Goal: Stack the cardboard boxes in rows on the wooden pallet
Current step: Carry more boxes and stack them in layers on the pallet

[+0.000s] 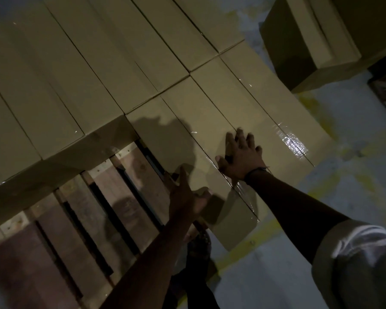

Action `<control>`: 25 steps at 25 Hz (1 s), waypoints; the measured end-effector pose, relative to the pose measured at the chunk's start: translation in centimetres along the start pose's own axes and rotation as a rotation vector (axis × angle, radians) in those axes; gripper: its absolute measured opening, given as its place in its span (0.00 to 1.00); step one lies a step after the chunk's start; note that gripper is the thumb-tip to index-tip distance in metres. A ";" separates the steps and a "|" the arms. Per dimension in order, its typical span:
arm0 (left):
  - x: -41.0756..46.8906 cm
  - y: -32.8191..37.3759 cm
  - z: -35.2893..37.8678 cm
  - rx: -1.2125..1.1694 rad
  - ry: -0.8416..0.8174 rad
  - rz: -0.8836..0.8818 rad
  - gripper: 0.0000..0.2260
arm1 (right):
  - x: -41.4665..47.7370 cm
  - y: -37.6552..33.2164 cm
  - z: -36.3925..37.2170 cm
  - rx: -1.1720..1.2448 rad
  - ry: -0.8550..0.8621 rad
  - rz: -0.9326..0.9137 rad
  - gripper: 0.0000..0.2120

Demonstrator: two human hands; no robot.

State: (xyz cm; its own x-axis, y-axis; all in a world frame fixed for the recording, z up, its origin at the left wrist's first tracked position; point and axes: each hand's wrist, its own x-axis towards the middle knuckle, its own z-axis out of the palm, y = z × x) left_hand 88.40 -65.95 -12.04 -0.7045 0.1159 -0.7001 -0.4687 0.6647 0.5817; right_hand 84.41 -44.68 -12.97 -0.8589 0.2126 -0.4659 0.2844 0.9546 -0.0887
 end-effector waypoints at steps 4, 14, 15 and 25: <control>0.2 0.2 -0.2 0.048 -0.042 -0.003 0.51 | 0.1 -0.1 -0.1 -0.041 -0.050 0.002 0.44; -4.8 -1.7 2.5 0.046 -0.080 0.144 0.53 | -6.9 1.1 2.3 0.297 0.108 0.251 0.39; -5.3 -1.8 3.0 0.052 -0.089 0.138 0.52 | -8.1 1.3 3.1 0.343 0.132 0.350 0.38; -7.4 -0.4 5.1 0.216 0.048 0.236 0.41 | -12.7 4.6 6.9 0.854 0.280 0.776 0.27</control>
State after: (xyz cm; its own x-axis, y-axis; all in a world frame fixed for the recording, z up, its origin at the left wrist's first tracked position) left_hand 96.53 -63.30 -9.24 -0.8071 0.2535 -0.5332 -0.1692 0.7659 0.6203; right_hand 99.53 -44.47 -13.59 -0.3643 0.8127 -0.4547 0.8709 0.1245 -0.4753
